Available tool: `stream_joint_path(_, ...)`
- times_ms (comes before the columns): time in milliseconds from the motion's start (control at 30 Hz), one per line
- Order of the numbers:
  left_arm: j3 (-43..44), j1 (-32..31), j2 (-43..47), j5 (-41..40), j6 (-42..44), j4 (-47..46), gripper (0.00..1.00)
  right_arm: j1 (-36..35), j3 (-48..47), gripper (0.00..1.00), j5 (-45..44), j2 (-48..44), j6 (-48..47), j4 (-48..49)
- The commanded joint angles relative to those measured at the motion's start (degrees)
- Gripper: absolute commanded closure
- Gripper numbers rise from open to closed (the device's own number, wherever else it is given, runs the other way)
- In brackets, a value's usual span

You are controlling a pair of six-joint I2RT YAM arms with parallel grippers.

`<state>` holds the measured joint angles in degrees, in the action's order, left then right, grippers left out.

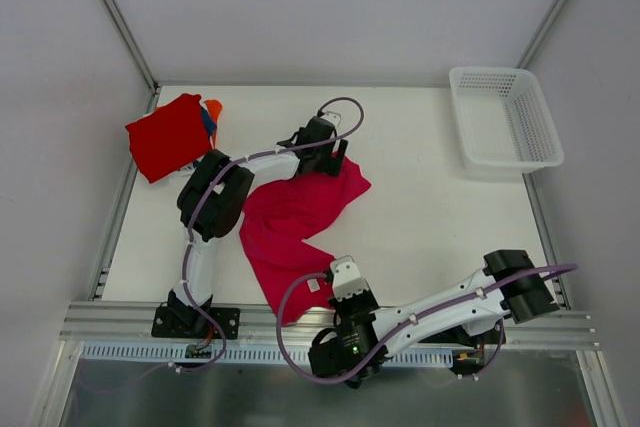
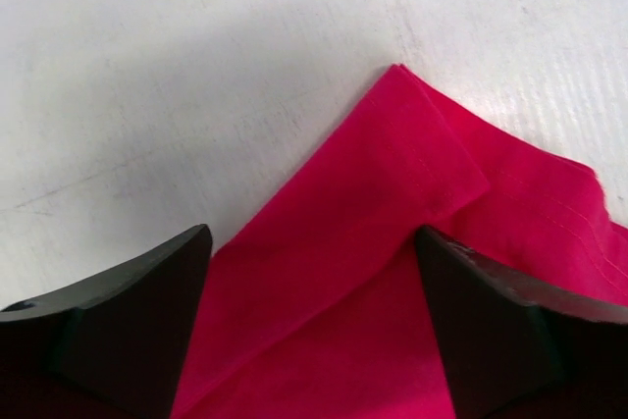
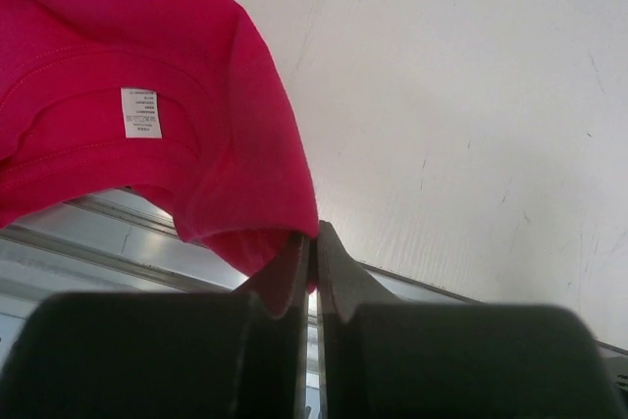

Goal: Fold and stack the t-shirts
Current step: Flatten out the tshirt

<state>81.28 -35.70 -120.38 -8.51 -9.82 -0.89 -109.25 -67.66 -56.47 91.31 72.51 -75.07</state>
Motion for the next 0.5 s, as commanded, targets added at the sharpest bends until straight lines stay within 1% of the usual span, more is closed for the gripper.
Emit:
stream_joint_path(0, 2.8, -1.2, -1.4, -4.8, 1.5, 2.1, 0.18, 0.6, -1.9, 1.0, 0.0, 0.0, -1.1, -7.5)
stream_joint_path(67, 3.5, -1.6, -1.8, -5.8, 1.3, 2.6, 0.26, 0.9, -1.7, 1.0, 0.0, -0.2, -1.4, -7.3)
stream_joint_path(167, 3.8, -1.8, -2.0, -7.2, 1.1, 2.9, 0.35, 1.1, -1.5, 1.0, 0.3, -0.3, -1.7, -7.1)
stream_joint_path(200, 3.8, -1.9, -2.1, -7.3, 1.2, 3.0, 0.41, 1.2, -1.4, 1.0, 0.4, -0.3, -1.9, -6.7)
stream_joint_path(367, 3.8, -1.9, -2.1, -7.3, 1.3, 3.1, 0.51, 1.6, -1.4, 1.0, 0.8, 0.4, -2.6, -5.8)
stream_joint_path(400, 3.9, -1.9, -2.1, -7.2, 1.3, 3.1, 0.56, 1.7, -1.6, 1.0, 0.8, 0.5, -2.8, -5.7)
stream_joint_path(467, 3.8, -1.9, -2.1, -7.5, 1.3, 3.1, 0.63, 1.8, -1.7, 1.0, 0.9, 1.0, -3.2, -5.3)
